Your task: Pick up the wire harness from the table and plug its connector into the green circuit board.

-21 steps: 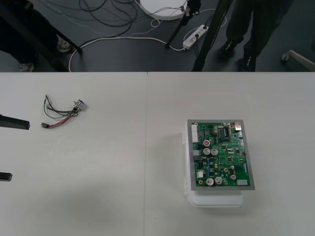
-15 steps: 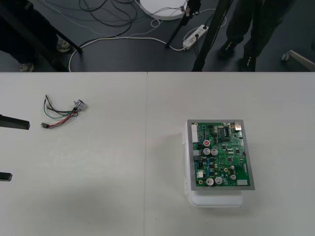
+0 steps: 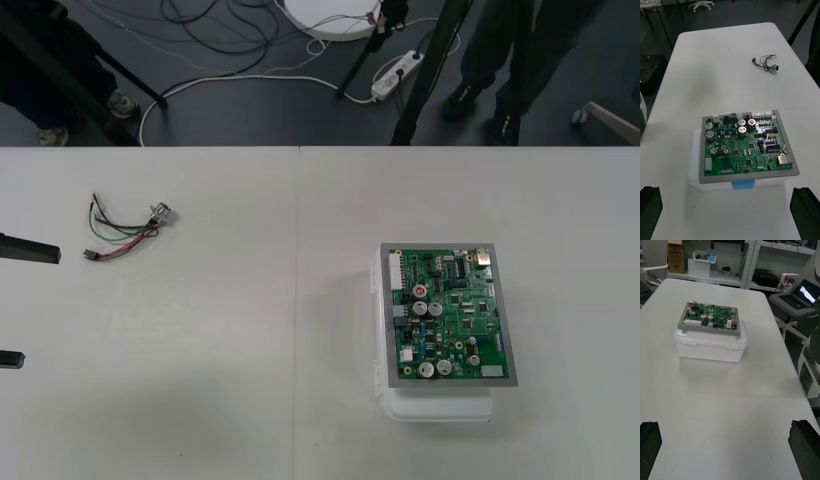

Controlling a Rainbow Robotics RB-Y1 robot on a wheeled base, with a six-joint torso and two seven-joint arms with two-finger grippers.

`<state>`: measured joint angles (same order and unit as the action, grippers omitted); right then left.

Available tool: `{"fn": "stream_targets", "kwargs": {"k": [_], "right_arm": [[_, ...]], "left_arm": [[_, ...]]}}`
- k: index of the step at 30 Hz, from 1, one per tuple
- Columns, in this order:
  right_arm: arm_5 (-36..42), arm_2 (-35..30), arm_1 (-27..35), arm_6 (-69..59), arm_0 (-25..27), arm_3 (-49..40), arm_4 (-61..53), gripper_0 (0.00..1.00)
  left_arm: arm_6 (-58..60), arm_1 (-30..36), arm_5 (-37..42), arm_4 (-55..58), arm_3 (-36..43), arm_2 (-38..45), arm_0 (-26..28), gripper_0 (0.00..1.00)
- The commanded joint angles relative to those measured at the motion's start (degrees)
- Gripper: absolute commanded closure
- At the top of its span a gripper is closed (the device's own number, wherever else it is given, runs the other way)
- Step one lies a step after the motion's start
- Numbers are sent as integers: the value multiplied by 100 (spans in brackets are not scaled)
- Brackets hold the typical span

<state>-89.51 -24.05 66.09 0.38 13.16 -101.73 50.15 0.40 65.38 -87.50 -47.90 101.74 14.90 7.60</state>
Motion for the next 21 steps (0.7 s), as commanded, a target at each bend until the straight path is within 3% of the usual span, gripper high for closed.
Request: {"fn": "stream_targets", "kwargs": {"k": [1, 21], "right_arm": [[-49, -231, 264, 5, 108, -75, -75, 0], [-49, -231, 264, 5, 108, -75, -75, 0]], "left_arm": [[373, 265, -250, 52, 118, 171, 127, 0], [373, 265, -250, 52, 118, 171, 127, 0]]}}
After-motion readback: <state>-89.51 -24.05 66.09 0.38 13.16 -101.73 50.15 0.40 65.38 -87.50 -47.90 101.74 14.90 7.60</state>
